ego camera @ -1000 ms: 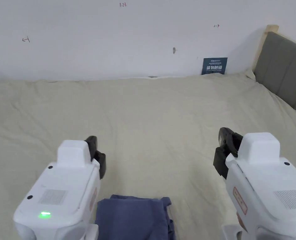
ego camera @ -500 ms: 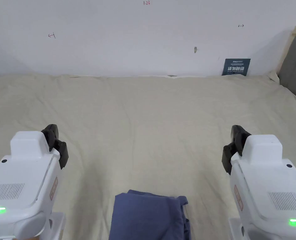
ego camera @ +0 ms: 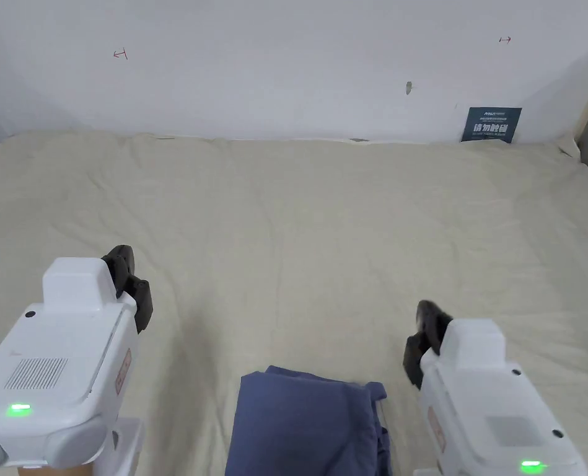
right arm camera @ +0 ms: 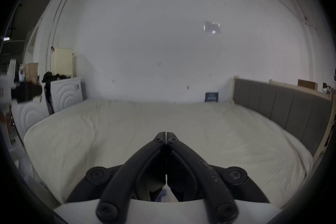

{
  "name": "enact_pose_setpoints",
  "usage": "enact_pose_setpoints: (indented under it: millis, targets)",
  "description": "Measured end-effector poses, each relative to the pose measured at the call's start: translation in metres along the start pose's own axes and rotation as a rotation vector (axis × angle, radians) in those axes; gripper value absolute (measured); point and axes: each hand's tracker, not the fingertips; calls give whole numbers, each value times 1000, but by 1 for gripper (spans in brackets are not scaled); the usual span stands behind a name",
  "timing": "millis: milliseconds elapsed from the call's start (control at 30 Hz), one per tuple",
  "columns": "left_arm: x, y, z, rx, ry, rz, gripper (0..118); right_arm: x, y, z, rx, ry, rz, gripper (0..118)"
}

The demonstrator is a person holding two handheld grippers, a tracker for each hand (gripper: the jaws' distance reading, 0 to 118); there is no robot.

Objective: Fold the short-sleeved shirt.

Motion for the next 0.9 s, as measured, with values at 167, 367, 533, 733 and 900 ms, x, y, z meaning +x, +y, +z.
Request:
enact_pose_setpoints:
  millis: [167,367,533,733,900]
  targets:
    - [-3,-6,-2,-29,-15,30,0,-25,-66,-23,-152,65,-7,2]
    - [-5,-22,-9,-107,-61,57,0,-52,-126,-37,-305,135,72,2]
    - [-2,-46,-18,-241,-146,157,11,-60,-164,-49,-404,145,102,2]
    - [4,-95,-47,-520,-261,341,95,-53,-166,-47,-361,157,70,1]
    - [12,-145,-79,-759,-340,426,118,-50,-165,-47,-363,167,70,1]
